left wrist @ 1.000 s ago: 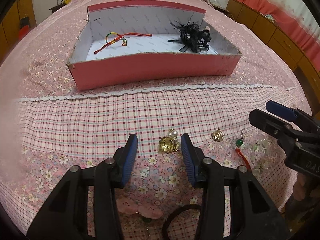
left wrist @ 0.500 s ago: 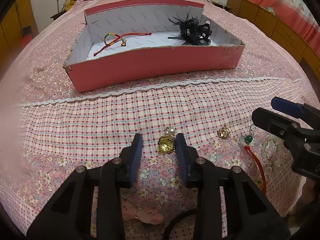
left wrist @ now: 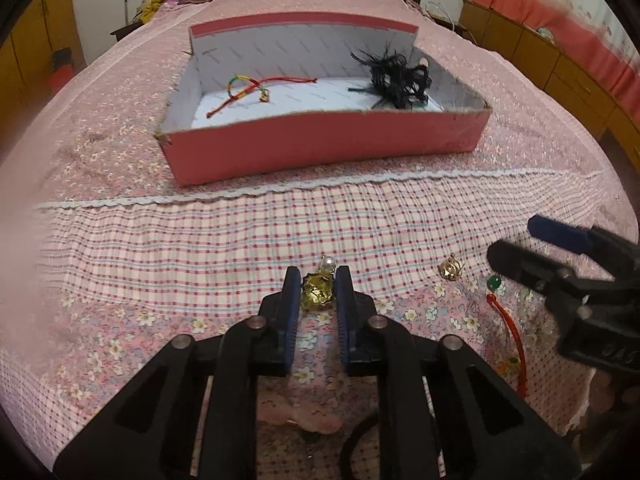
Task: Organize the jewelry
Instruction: 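Grasp the small gold charm with the right gripper while the left holds the pendant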
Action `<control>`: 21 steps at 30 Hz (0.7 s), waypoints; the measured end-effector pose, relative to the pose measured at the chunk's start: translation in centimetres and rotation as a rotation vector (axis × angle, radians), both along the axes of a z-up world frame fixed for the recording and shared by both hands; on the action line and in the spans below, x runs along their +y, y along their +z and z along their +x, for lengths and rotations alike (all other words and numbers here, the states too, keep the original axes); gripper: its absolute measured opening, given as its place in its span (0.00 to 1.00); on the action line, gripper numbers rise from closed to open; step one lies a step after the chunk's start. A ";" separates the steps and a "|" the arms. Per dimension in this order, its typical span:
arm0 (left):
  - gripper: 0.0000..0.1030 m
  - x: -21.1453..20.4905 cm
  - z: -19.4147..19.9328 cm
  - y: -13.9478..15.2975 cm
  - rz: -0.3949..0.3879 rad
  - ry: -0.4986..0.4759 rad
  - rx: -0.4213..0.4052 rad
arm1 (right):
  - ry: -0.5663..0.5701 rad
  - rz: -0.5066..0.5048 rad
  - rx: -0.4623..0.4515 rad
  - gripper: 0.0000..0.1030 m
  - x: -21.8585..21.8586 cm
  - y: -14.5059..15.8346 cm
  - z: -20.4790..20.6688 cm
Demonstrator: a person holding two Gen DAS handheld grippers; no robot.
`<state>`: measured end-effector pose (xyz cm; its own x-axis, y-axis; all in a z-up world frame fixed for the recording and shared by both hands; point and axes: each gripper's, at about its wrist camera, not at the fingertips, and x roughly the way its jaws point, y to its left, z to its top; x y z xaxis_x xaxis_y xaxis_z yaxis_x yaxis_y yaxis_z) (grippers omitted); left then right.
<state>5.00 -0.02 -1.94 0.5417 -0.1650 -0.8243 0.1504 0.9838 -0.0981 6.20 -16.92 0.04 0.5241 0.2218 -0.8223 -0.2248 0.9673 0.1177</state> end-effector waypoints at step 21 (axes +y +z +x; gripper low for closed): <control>0.09 2.4 0.0 1.2 -0.019 0.057 -0.023 | 0.120 -0.055 0.049 0.22 3.9 -3.1 0.4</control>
